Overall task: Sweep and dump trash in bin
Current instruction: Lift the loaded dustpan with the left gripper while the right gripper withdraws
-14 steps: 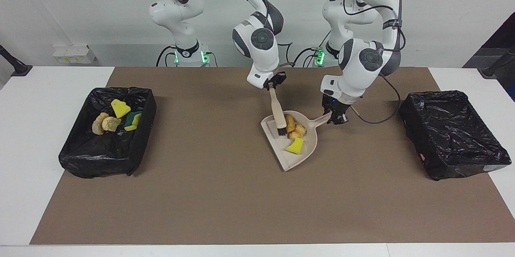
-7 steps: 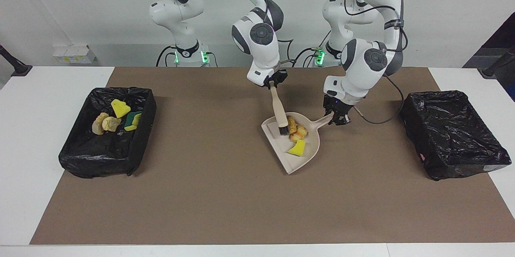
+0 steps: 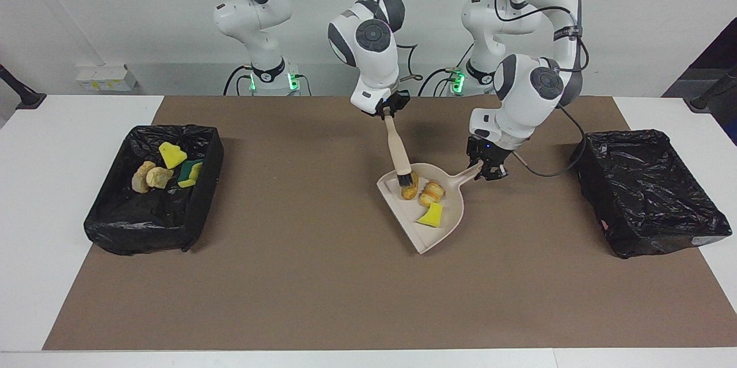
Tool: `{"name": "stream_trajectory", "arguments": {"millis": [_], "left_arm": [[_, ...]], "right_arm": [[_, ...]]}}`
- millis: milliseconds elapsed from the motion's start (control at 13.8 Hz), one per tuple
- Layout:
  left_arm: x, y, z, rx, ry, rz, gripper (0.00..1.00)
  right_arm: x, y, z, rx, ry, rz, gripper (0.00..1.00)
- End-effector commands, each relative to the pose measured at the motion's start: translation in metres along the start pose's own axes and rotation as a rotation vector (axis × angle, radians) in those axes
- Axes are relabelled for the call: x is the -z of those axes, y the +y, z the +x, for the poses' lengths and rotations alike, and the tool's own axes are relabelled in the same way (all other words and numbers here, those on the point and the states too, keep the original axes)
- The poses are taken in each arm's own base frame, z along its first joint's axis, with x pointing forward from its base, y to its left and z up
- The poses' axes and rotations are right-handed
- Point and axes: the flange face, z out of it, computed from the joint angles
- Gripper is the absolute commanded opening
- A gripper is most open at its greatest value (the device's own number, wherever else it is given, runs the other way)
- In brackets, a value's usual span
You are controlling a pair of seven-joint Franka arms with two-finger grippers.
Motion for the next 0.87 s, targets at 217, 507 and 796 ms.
{"name": "stream_trajectory", "arguments": {"millis": [217, 507, 796], "left_arm": [[0.029, -0.042, -0.039, 0.145, 0.058, 0.039, 0.0], [0.072, -0.07, -0.057, 0.232, 0.142, 0.064, 0.0], [0.135, -0.082, -0.097, 0.293, 0.124, 0.006, 0.0]], "right_arm": [[-0.007, -0.006, -0.038, -0.133, -0.011, -0.032, 0.0], [-0.087, -0.065, -0.083, -0.174, -0.043, -0.092, 0.0], [-0.124, -0.079, -0.107, -0.145, -0.053, -0.122, 0.0]]}}
